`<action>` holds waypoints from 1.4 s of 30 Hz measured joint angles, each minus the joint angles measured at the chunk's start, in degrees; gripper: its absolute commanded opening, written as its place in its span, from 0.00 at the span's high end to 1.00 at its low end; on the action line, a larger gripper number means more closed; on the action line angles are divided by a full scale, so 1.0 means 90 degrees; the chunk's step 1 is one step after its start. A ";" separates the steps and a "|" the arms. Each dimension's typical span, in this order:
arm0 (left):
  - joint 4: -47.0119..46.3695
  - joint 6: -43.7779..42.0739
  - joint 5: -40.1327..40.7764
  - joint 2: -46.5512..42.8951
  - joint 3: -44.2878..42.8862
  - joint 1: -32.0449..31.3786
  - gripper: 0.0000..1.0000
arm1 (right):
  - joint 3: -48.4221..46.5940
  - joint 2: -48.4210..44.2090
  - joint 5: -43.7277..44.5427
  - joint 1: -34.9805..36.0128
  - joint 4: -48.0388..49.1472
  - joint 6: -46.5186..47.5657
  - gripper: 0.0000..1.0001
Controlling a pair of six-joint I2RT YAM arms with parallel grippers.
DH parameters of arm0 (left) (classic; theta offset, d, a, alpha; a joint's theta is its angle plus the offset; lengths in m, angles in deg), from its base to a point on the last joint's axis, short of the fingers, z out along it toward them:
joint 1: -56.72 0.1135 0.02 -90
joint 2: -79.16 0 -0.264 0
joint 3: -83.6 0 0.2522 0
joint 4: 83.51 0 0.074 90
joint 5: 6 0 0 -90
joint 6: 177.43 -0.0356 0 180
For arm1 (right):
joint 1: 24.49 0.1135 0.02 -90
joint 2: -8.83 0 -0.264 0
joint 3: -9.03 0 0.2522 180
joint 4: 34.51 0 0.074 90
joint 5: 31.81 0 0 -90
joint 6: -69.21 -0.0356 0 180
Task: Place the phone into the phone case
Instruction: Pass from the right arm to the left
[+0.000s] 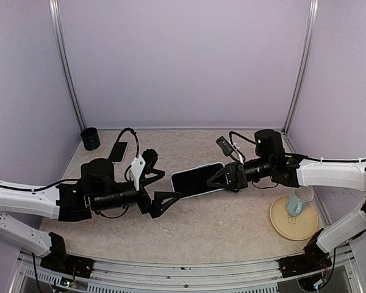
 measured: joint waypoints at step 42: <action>0.0418 -0.4333 0.1676 0.1858 -0.1353 -0.1180 0.01 | -0.0838 0.0831 0.0420 0.0697 -0.1005 0.0053 1.00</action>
